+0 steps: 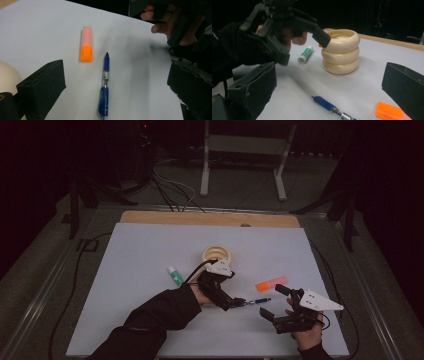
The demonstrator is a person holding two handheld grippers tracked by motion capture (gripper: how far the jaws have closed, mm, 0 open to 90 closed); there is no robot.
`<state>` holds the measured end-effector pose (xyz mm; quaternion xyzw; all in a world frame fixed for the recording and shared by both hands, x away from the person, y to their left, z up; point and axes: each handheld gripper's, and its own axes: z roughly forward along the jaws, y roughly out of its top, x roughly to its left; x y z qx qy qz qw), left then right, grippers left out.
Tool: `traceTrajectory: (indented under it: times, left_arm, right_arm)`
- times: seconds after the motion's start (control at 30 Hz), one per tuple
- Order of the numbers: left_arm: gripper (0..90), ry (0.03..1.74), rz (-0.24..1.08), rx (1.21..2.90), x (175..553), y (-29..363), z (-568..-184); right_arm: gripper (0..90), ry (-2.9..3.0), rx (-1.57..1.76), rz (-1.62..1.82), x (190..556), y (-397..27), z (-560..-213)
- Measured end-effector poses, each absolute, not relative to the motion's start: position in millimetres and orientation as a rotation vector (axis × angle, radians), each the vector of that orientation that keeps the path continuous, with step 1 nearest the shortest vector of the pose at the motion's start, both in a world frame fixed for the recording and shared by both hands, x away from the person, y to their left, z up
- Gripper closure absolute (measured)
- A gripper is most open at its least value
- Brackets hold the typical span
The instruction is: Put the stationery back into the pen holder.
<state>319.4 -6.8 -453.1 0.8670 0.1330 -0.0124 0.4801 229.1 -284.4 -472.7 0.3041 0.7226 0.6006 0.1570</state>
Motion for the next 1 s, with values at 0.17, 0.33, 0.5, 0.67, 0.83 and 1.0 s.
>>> traceTrajectory:
  times: [0.17,0.33,0.5,0.67,0.83,1.0]
  left_arm:
    - [2.0,0.312,-0.031,2.137,316,-16,-464]
    - [6.1,0.293,-0.025,2.158,315,-22,-472]
    - [13.0,0.276,-0.004,2.193,315,-27,-478]
    - [16.5,0.267,0.005,2.224,316,-33,-485]
    - [21.4,0.266,0.019,2.251,316,-40,-492]
    - [27.1,0.297,0.019,2.271,319,-45,-499]
  right_arm:
    - [0.0,2.048,0.88,1.735,229,-288,-471]
    - [0.0,2.033,0.893,1.754,229,-290,-470]
    - [0.0,2.03,0.892,1.752,229,-291,-469]
    - [0.0,2.029,0.892,1.755,228,-291,-469]
    - [0.0,2.027,0.89,1.758,228,-291,-469]
    - [0.0,2.029,0.891,1.762,227,-291,-469]
